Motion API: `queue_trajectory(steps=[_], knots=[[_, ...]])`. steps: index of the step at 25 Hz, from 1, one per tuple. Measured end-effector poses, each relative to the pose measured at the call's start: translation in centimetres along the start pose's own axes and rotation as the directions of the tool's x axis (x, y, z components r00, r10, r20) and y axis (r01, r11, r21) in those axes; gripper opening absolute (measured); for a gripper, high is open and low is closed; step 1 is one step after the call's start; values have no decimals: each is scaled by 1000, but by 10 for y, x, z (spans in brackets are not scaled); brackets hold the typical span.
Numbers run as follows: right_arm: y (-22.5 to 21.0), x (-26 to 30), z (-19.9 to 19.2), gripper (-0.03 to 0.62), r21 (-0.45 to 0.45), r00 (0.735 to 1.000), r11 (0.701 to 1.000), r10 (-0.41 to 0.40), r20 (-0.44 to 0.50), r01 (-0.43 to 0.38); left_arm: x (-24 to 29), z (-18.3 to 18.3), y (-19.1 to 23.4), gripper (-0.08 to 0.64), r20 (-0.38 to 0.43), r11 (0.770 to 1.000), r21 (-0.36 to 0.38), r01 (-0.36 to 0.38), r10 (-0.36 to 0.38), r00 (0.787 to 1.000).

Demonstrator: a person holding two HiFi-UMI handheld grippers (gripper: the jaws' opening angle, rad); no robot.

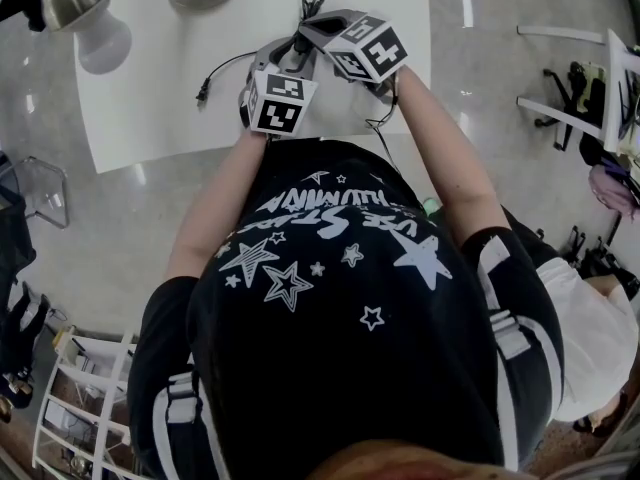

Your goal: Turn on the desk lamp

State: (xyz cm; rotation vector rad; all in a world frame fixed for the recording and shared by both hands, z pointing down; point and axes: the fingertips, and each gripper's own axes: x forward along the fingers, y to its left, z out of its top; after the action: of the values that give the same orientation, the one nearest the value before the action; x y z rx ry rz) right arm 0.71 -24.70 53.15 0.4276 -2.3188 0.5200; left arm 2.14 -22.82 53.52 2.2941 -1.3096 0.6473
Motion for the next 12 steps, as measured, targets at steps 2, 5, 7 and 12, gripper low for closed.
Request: queue_trajectory(steps=[2, 5, 7, 12], knots=[[1, 0, 1, 6, -3, 1000, 1000, -2, 1, 2, -1, 0, 1, 153, 6, 1000, -2, 2, -2, 1000], [2, 0, 1, 6, 0, 1000, 1000, -4, 7, 4, -3, 0, 1, 153, 16, 1000, -10, 1, -1, 1000], [2, -1, 1, 6, 13, 1000, 1000, -9, 23, 9, -2, 0, 0, 153, 23, 1000, -15, 0, 0, 1000], [4, -11, -1, 6, 84, 996, 996, -7, 85, 0, -3, 1, -2, 153, 18, 999, -43, 22, -21, 1000]])
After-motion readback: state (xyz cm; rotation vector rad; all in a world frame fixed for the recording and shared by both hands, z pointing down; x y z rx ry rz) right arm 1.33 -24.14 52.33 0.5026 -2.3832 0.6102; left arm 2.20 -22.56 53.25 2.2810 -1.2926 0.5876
